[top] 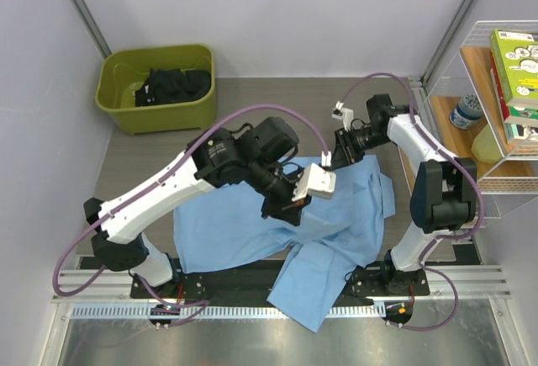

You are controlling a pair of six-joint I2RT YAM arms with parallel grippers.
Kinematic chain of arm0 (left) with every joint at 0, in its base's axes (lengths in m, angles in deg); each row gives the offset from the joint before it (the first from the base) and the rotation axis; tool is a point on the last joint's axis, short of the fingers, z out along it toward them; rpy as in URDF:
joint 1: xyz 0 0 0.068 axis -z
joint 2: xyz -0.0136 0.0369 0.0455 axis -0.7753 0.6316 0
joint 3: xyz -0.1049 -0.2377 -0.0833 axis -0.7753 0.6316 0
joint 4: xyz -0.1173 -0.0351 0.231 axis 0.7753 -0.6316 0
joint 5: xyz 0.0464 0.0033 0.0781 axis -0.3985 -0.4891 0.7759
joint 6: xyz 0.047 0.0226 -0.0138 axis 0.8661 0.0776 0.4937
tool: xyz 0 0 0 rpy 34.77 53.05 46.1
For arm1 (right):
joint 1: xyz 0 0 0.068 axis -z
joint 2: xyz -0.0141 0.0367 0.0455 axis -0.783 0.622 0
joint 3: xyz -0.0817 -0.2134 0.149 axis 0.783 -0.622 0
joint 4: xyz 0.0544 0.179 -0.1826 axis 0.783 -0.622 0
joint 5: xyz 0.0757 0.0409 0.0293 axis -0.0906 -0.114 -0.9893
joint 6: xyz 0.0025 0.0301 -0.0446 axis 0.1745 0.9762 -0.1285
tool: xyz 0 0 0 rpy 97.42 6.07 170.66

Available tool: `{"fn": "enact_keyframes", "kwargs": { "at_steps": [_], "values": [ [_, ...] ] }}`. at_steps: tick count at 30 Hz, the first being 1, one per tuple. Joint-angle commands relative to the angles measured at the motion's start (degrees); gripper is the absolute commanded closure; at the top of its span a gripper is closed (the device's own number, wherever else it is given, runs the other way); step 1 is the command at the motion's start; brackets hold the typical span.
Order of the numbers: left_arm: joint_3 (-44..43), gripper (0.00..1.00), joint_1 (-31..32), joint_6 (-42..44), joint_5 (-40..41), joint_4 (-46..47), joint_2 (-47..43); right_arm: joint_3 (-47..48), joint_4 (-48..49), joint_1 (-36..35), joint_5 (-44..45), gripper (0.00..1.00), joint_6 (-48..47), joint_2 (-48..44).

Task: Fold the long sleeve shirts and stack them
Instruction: Fold the shirt

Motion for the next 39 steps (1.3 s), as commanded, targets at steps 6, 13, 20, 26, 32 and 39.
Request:
{"fn": "enact_keyframes", "kwargs": {
  "at_steps": [6, 13, 20, 26, 32, 39],
  "values": [
    [-3.59, 1.0, 5.16, 3.13, 1.58, -6.13, 2.99, -9.24, -2.13, 0.18, 5.2, 0.83, -8.23, -3.66],
    [-4.22, 1.0, 5.25, 3.04, 4.47, -4.72, 4.57, -13.73, -5.21, 0.09, 11.36, 0.88, -12.63, -2.09],
    [8.76, 1.0, -13.8, -11.0, -2.28, 8.18, 2.82, -7.68, -8.45, 0.71, 11.82, 0.71, -11.58, -0.32],
    [20.64, 1.0, -26.56, -14.53, -2.82, 19.43, 1.06, 4.36, -14.68, 2.12, 11.11, 0.44, -13.24, 3.27],
    [34.71, 1.0, -35.17, -18.23, -2.2, 31.2, -1.84, 8.85, -19.09, 2.2, 8.82, 0.3, -15.8, 9.16],
    [43.5, 1.0, -43.44, -18.06, -1.49, 36.67, -3.07, 10.26, -20.06, 2.2, 8.65, 0.35, -16.32, 13.91]
  ]
}}
